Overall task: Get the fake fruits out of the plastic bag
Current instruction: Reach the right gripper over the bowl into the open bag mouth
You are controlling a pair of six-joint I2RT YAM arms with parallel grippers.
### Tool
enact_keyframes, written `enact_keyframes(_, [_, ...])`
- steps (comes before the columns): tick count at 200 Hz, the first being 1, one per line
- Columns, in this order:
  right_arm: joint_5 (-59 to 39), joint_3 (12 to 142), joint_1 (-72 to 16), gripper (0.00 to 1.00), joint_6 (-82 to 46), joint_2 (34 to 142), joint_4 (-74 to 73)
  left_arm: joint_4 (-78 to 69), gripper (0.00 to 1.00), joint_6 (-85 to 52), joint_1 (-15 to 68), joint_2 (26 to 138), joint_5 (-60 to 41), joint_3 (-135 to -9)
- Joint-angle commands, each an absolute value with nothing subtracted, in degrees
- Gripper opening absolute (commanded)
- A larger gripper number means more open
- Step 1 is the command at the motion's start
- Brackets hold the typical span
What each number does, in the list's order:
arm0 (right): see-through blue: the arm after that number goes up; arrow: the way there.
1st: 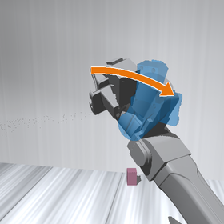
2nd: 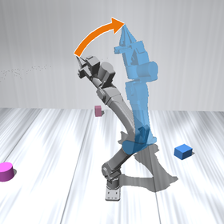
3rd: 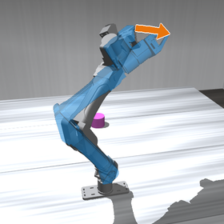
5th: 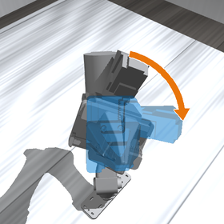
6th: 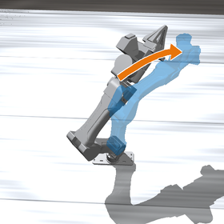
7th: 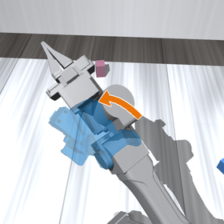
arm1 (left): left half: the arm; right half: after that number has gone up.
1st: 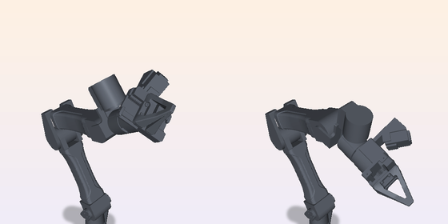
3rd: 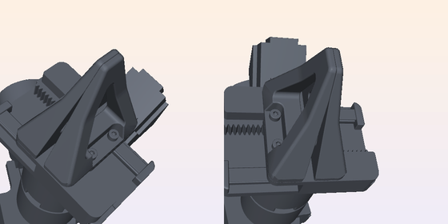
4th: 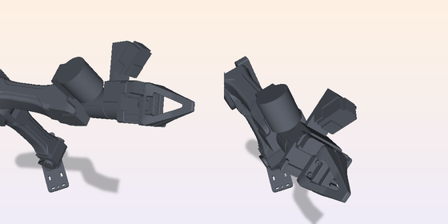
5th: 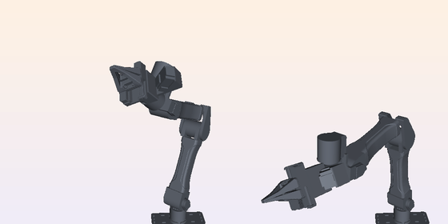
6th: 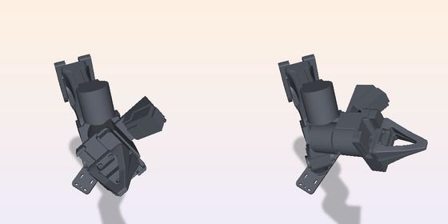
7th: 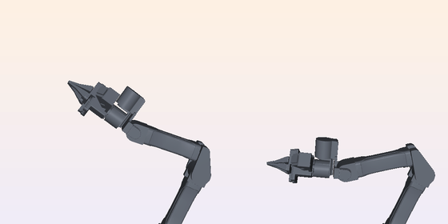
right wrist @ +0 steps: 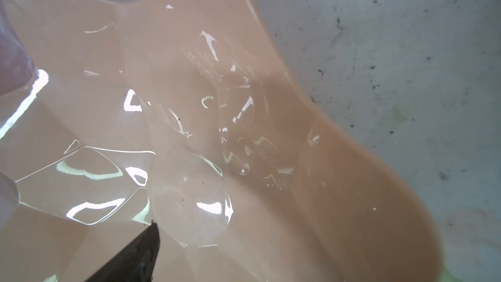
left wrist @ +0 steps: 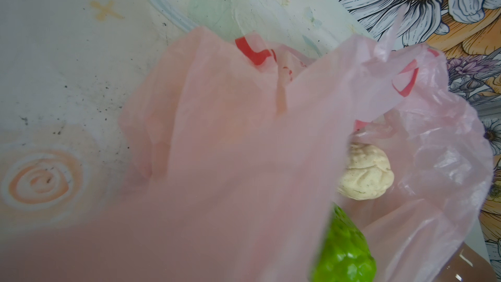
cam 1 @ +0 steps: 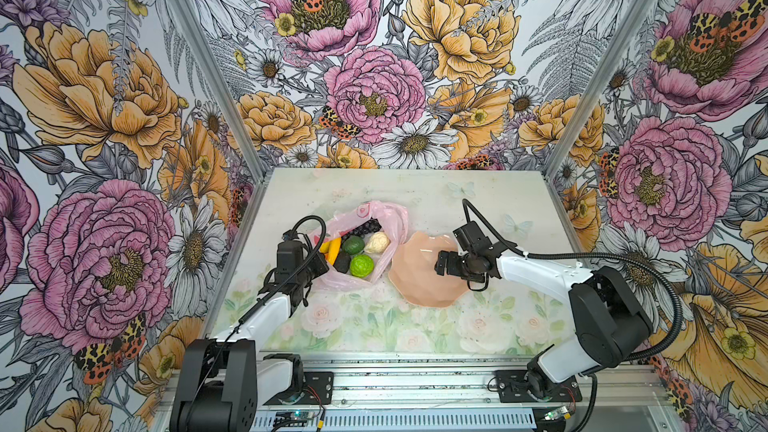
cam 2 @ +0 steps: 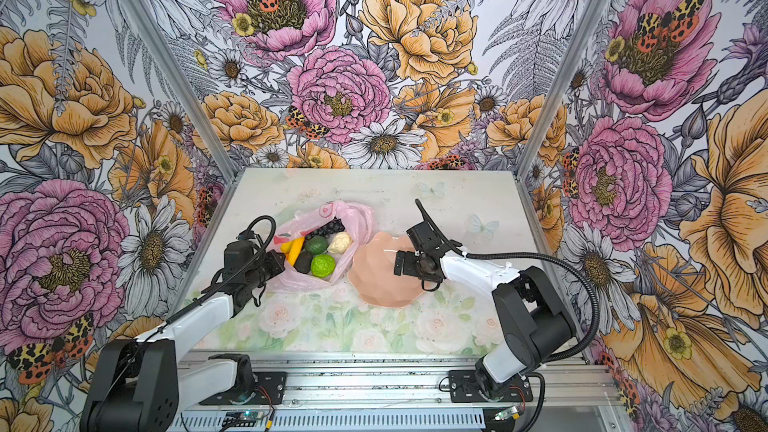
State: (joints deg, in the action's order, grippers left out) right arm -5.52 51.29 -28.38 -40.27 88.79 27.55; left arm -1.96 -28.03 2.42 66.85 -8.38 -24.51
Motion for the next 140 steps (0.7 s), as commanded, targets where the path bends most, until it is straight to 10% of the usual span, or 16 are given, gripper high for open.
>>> enact_keyframes(1, [-2.7, 52.5, -28.4, 0.99, -40.0, 87.4, 27.5, -2.6, 0.16, -27.0, 2.9, 65.8, -7.5, -24.3])
enact_keyframes(77, [11.9, 59.4, -33.1, 0.99, -39.0, 74.4, 34.6, -0.6, 0.16, -29.7, 2.1, 64.0, -8.5, -23.7])
enact_keyframes(140, [12.3, 79.2, -47.7, 0.95, -36.2, 90.0, 34.5, 5.0, 0.16, -31.5, 2.2, 62.9, -6.8, -24.4])
